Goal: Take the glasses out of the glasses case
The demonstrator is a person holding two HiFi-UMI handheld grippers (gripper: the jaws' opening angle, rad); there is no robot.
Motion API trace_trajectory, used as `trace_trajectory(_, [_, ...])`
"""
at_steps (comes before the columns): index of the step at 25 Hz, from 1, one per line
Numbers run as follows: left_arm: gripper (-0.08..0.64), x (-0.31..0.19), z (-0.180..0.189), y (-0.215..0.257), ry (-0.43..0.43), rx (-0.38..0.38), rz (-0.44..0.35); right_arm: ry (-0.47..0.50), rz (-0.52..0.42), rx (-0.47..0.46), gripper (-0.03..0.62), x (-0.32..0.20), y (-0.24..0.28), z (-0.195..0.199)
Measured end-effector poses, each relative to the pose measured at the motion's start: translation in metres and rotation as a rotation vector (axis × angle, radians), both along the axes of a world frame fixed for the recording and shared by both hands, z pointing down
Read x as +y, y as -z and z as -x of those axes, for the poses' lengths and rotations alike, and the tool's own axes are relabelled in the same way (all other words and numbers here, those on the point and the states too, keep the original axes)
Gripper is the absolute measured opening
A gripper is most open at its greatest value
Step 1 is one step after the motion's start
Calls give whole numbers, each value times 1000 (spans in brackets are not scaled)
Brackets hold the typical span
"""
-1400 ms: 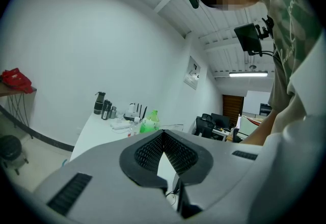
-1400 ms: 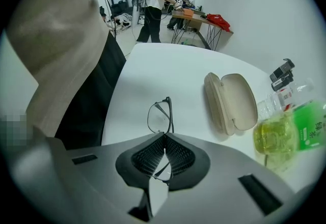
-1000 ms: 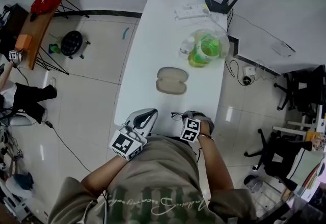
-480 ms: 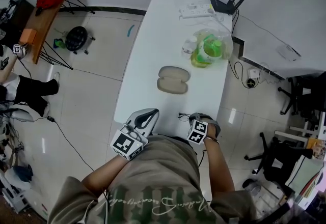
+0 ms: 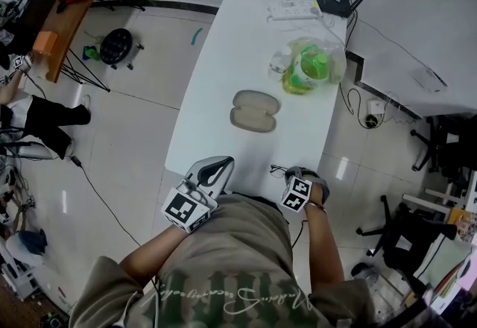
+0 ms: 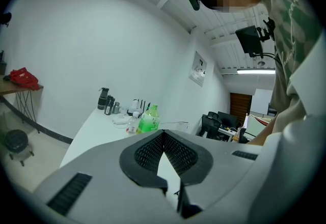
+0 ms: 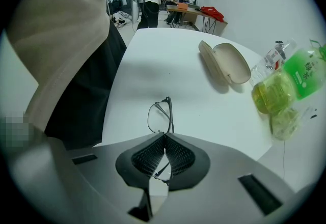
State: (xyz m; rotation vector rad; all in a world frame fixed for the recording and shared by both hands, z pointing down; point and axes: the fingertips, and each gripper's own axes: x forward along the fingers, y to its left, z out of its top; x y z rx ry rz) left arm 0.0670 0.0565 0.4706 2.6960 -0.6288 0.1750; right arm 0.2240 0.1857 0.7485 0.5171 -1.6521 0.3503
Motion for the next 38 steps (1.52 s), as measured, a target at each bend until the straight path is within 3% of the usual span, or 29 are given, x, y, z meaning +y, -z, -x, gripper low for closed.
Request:
trace_trajectory(11, [8, 9, -17, -2, 4, -20, -10, -2, 11, 18, 20, 16, -6, -30])
trace_trajectory(17, [8, 15, -24, -3, -1, -35, -10, 63, 17, 73, 20, 29, -12, -44])
trace_trajectory(25, [8, 22, -33, -6, 16, -52, 5, 11, 17, 19, 20, 35, -17, -49])
trace_trajectory(38, [8, 42, -50, -15, 13, -96, 34, 4, -23, -25, 21, 42, -21, -51])
